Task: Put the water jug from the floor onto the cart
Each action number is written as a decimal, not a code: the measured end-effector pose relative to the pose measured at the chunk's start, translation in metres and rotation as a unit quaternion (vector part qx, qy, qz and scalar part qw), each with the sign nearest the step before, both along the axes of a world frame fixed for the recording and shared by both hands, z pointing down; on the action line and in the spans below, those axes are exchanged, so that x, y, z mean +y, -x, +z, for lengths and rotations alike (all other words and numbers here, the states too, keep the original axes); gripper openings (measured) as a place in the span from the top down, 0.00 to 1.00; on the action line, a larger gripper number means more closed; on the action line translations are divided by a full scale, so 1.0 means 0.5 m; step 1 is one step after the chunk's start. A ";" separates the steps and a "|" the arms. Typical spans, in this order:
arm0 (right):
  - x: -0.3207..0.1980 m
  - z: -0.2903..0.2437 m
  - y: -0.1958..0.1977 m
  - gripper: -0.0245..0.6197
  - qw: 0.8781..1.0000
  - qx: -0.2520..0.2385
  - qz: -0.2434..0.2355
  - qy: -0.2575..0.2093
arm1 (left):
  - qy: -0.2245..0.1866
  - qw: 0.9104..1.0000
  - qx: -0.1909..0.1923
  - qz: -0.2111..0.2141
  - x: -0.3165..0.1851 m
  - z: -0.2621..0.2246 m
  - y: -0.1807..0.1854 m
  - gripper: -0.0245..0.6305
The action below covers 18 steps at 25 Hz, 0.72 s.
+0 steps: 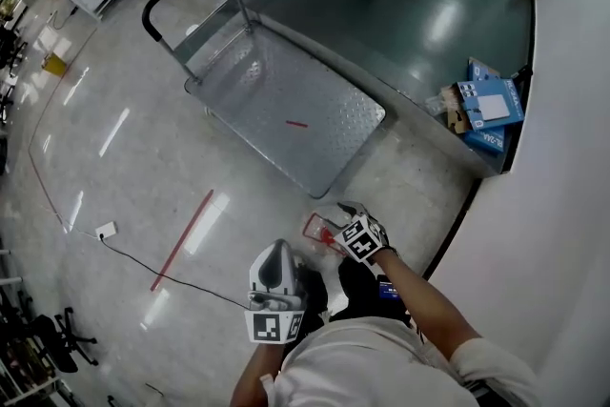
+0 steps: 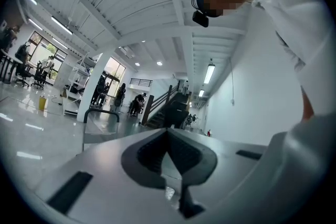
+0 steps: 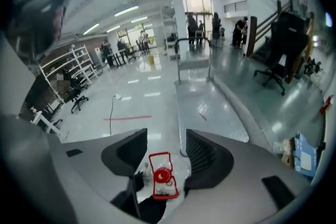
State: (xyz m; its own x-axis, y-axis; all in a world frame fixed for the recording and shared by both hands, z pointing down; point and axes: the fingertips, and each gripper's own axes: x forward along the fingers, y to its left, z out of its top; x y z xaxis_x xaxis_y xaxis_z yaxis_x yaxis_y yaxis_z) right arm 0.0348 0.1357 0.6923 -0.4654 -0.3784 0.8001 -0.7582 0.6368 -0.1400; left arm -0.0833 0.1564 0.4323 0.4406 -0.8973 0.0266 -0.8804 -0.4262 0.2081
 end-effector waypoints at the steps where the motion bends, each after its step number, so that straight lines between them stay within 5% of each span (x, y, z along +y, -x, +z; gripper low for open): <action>1: 0.021 0.059 0.008 0.62 0.999 0.012 -0.011 0.033 | 0.005 1.000 -0.003 0.002 -0.002 0.013 -0.002 0.96; 8: 0.138 0.408 0.009 0.55 0.975 0.116 -0.048 0.182 | 0.047 0.999 0.003 0.001 -0.021 0.120 0.008 0.96; 12: 0.175 0.496 0.004 0.55 0.973 0.128 -0.036 0.191 | 0.073 0.997 -0.001 0.008 -0.001 0.180 0.007 0.96; 18: 0.198 0.592 0.019 0.53 0.965 0.170 -0.083 0.182 | 0.101 0.995 0.003 -0.001 0.000 0.252 0.033 0.96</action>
State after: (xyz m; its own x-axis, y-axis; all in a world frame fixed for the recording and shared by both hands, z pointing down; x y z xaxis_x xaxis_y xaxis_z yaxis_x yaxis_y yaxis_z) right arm 0.0252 0.2347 0.9884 -0.1828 0.0136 0.9830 -0.6921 0.7084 -0.1385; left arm -0.0997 0.1564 0.5582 0.4403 -0.8744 0.2038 -0.8792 -0.3739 0.2952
